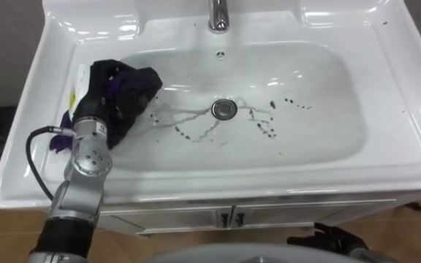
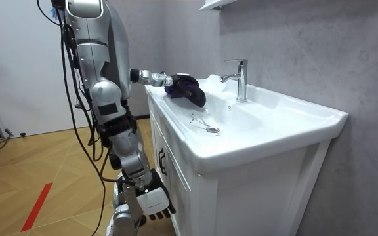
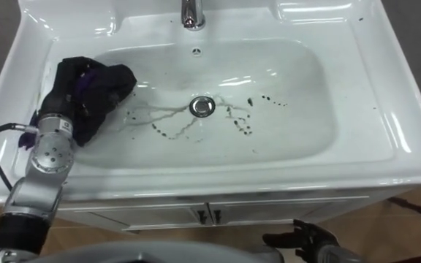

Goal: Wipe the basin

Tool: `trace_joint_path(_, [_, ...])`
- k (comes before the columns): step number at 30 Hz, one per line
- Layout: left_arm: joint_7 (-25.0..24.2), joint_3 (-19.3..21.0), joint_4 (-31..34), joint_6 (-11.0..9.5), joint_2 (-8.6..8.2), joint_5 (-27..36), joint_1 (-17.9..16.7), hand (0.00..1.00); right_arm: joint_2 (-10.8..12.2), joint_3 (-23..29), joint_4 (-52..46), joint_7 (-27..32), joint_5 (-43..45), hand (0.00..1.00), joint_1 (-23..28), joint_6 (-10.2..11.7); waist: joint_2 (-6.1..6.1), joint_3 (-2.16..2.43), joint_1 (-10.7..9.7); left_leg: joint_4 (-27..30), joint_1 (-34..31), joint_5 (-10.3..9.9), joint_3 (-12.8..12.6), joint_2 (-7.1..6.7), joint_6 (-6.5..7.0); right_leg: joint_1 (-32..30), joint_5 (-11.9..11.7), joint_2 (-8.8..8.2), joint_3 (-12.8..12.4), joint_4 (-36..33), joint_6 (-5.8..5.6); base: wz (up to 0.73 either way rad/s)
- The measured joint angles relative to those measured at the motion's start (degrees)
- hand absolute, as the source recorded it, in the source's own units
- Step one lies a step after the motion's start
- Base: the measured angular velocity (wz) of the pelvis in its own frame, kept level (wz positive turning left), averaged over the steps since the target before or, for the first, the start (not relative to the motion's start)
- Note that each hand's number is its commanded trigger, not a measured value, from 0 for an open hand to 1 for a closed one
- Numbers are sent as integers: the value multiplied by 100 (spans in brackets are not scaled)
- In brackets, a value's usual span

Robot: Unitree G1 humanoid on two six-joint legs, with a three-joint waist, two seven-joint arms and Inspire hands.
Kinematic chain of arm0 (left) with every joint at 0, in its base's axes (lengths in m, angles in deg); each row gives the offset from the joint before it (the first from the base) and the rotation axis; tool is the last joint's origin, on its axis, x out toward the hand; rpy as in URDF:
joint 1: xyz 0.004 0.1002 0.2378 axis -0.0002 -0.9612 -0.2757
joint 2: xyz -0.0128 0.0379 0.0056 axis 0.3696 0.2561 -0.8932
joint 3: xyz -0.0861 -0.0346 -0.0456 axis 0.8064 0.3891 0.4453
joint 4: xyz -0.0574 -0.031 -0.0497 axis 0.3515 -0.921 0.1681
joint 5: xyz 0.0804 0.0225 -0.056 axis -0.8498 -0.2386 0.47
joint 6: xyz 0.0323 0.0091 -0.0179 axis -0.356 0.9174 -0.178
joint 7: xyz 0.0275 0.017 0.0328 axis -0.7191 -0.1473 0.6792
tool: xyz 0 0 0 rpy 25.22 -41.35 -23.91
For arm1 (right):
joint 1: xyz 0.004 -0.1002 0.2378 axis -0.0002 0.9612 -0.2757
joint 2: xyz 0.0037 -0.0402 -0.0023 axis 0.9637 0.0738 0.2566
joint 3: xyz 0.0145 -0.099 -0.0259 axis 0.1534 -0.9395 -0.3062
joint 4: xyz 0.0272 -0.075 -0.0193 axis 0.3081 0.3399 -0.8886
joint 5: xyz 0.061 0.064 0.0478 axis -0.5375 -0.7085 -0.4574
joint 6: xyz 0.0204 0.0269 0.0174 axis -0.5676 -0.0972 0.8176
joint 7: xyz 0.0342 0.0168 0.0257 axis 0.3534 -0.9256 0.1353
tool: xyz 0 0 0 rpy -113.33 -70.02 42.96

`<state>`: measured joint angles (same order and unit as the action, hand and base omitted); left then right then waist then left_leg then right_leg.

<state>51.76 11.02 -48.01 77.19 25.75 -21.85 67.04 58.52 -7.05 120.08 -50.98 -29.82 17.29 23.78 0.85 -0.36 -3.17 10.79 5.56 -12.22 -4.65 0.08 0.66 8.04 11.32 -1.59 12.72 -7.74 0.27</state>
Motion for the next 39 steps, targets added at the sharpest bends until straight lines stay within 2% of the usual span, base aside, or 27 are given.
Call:
trace_joint_path(6, [-31, -214, -51, 38, 20, -222, -110, 100, -2, -92, -19, 20, 1, 0, -8, -5, -17, 19, -25, 2, 7, 0, -12, 5, 0, -1, -2, 2, -2, -12, 3, 0])
trace_joint_path(11, [-33, -345, -529, 63, 48, -368, -105, 100, -15, -170, -40, 79, 16, 0, -10, -87, 41, 83, -134, 4, 22, 0, -50, 11, 0, 7, -5, 4, -74, -56, 6, -4])
trace_joint_path(13, [-33, -380, -637, 131, 48, -368, -98, 100, -15, -169, -71, 117, 15, 0, -13, -116, 59, 78, -163, 5, 44, 0, -112, 27, 0, -13, -11, 13, -144, -97, 16, -15])
trace_joint_path(17, [-33, -391, -915, 143, 48, -468, -22, 100, -20, -155, -113, 140, 14, 0, -34, -131, 79, 51, -226, -15, 101, -3, -162, 36, -1, -11, -22, 18, -172, -97, 20, -8])
trace_joint_path(19, [-33, -475, -1263, 126, 48, -607, 127, 100, -46, -152, -123, 187, 12, 0, -48, -128, 133, 33, -289, -48, 112, -13, -159, 34, -1, -12, -27, 21, -178, -91, 12, 0])
trace_joint_path(22, [-33, -536, -1513, 77, 48, -727, 209, 100, -96, -119, -124, 210, 9, 0, -47, -125, 211, 36, -335, -57, 117, -10, -164, 33, -1, -45, -30, 21, -194, -100, 9, -2])
trace_joint_path(30, [-12, -536, -1886, -39, 44, -1074, 278, 100, -96, -83, -223, 211, 46, 0, 1, -142, 205, 38, -311, -39, 136, -4, -178, 40, -6, -64, -32, 51, -337, -95, 17, -8])
trace_joint_path(39, [-56, -526, -2453, -96, -15, -1038, 552, 100, -89, 42, -325, 178, 43, 0, 28, -359, 184, 46, -280, -103, 265, -4, -316, 57, -6, -17, -29, 71, -469, -92, 22, -8])
